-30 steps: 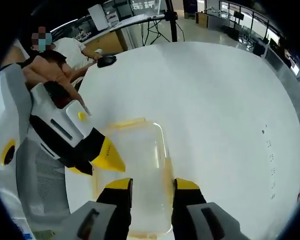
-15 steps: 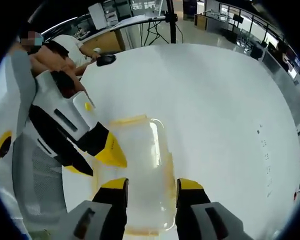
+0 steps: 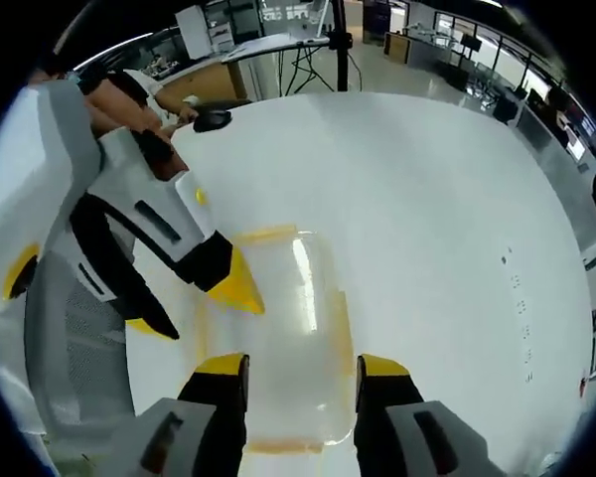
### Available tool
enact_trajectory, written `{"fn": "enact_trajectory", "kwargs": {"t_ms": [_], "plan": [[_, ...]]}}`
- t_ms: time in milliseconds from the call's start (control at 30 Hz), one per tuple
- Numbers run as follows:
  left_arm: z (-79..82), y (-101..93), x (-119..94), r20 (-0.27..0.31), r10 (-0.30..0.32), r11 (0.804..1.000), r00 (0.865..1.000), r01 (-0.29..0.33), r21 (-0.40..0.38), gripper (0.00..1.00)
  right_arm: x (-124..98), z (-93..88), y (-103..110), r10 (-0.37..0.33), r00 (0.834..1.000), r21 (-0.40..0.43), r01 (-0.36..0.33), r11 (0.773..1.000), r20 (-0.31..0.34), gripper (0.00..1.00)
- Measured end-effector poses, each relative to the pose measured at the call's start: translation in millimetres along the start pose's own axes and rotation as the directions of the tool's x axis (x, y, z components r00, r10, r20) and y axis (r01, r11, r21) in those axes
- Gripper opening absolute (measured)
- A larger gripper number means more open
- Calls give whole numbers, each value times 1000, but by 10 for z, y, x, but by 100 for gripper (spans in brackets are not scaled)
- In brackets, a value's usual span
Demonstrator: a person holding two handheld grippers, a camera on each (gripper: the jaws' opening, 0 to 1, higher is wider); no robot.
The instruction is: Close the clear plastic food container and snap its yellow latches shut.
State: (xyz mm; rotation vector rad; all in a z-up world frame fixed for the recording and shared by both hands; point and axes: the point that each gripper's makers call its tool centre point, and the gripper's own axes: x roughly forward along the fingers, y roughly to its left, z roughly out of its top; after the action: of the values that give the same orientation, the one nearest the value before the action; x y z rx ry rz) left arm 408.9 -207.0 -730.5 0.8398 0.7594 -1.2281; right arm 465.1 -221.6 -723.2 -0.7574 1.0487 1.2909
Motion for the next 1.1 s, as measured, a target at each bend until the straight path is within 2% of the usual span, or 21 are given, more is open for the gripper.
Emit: {"fn": "enact_trajectory", "kwargs": {"t_ms": [233, 500, 733, 833, 1100], "plan": [[3, 48, -34, -1, 1, 1000, 1000, -1, 7, 55, -42, -77, 61, 4, 1000, -10, -4, 1000, -13, 46], [-78, 63, -15, -29, -11, 1000, 1000, 12, 15, 67, -71, -180, 106, -13, 999, -43, 11, 999, -40, 51], [-118, 89, -21, -42, 1, 1000, 999, 0, 25, 75, -104, -263, 129, -33, 998, -72, 29, 997, -57, 54], [-119, 141, -20, -38, 18, 999, 999, -16, 41, 81, -109, -273, 154, -39, 998, -78, 35, 996, -54, 55], [-185, 229, 10, -53, 38, 998, 998, -35, 59, 87, -92, -302, 227, -45, 998, -100, 40, 994, -52, 61]]}}
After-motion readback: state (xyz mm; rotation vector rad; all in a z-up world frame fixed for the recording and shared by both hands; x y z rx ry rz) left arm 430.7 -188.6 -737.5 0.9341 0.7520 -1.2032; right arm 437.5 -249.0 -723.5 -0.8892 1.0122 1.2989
